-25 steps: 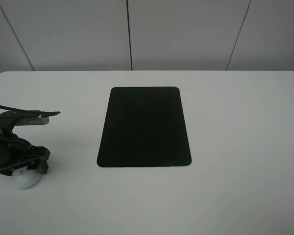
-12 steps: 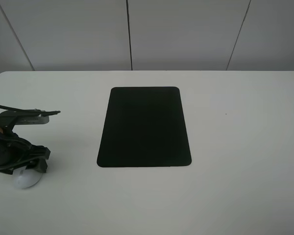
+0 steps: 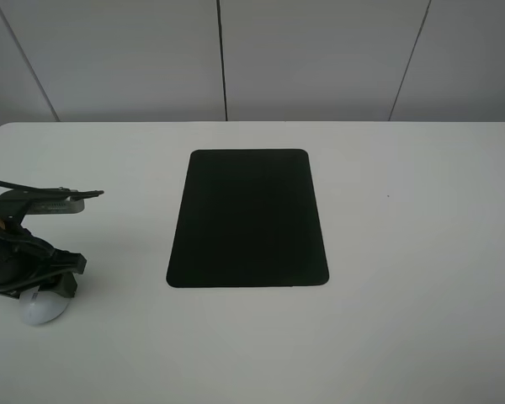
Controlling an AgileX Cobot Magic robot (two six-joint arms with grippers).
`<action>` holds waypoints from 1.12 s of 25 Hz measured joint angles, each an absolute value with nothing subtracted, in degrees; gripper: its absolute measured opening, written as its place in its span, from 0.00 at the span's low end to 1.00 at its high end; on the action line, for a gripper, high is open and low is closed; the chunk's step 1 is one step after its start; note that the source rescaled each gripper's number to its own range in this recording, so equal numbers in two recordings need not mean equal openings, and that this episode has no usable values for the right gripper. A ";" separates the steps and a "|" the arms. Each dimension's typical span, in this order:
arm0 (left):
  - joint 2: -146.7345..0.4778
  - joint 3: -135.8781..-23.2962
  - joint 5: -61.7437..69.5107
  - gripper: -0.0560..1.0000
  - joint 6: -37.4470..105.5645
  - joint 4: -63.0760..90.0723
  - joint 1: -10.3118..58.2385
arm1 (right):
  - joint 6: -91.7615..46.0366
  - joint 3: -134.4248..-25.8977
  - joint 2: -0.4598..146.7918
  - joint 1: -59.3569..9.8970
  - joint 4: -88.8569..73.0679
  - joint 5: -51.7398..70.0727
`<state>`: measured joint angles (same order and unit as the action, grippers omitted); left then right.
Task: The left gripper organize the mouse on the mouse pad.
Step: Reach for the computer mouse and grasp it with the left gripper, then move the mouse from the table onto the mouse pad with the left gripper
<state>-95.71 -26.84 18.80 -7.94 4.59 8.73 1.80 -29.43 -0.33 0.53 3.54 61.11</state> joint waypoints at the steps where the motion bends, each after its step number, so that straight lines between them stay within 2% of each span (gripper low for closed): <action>1: -95.71 -26.84 18.73 0.05 -7.94 4.59 8.73 | 1.80 -29.43 -0.33 0.53 3.54 61.11; 19: -95.71 -26.84 19.23 0.05 -7.94 4.41 8.73 | 1.80 -29.43 -0.33 0.53 3.54 61.11; 28: -92.13 -35.63 31.34 0.05 -8.06 3.94 8.73 | 1.80 -29.43 -0.33 0.53 3.54 61.11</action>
<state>-92.13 -35.63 31.34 -8.06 3.94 8.73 1.80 -29.43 -0.33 0.53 3.54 61.11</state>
